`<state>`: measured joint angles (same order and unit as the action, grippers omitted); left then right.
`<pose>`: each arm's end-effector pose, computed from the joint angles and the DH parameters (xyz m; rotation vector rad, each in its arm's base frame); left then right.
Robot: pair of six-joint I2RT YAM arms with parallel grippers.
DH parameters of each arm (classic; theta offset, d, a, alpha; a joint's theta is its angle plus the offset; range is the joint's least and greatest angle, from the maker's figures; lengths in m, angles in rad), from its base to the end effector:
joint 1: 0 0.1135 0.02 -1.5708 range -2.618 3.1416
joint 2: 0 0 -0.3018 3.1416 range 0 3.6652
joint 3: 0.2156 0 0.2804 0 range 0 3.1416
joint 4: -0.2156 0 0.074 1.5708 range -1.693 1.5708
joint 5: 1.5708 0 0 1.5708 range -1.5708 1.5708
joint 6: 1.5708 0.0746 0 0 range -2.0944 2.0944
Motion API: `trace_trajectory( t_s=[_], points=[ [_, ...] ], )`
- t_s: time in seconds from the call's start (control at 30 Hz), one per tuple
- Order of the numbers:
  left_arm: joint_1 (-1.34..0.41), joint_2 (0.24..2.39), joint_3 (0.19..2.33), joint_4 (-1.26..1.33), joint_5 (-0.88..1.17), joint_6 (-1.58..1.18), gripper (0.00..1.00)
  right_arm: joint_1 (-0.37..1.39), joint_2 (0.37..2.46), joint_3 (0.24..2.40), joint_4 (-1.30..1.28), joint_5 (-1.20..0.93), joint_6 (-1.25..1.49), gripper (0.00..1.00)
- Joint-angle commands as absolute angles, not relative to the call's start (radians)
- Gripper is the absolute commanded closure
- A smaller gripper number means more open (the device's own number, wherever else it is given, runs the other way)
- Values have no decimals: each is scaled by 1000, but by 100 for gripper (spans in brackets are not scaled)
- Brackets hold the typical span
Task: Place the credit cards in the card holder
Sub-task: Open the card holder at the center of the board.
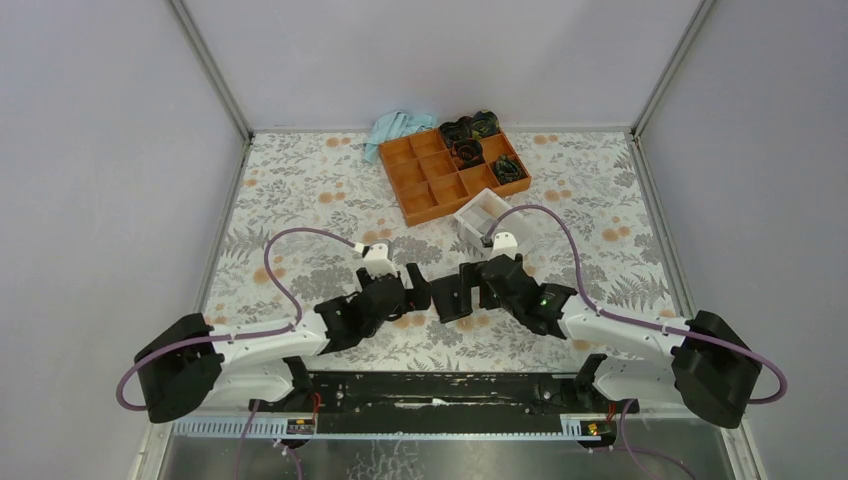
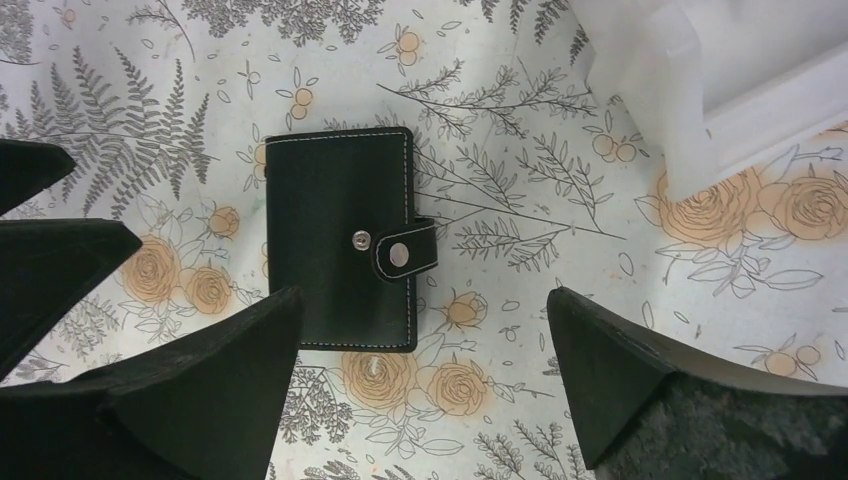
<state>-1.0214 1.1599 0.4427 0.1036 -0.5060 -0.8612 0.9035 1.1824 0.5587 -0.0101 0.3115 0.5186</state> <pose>0.1662 -0.2021 0.1752 -0.1145 2.1485 -0.5697 0.1912 0.2057 0.1957 -0.2493 2.1938 0.4651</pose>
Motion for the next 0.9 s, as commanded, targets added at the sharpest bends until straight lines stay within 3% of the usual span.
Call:
trace_trajectory(
  t_s=[0.0, 0.4, 0.63, 0.87],
  points=[
    [-1034, 1135, 447, 84, -549, -880, 0, 921, 1138, 590, -29, 387, 541, 1],
    [-1041, 1044, 402, 168, -531, -834, 0, 921, 1011, 513, -24, 377, 598, 1],
    [-1068, 1118, 403, 225, -510, -848, 0, 921, 958, 364, 145, 258, 723, 15],
    [-1097, 1189, 394, 288, -508, -875, 1, 921, 1001, 285, 286, 178, 802, 20]
  ],
)
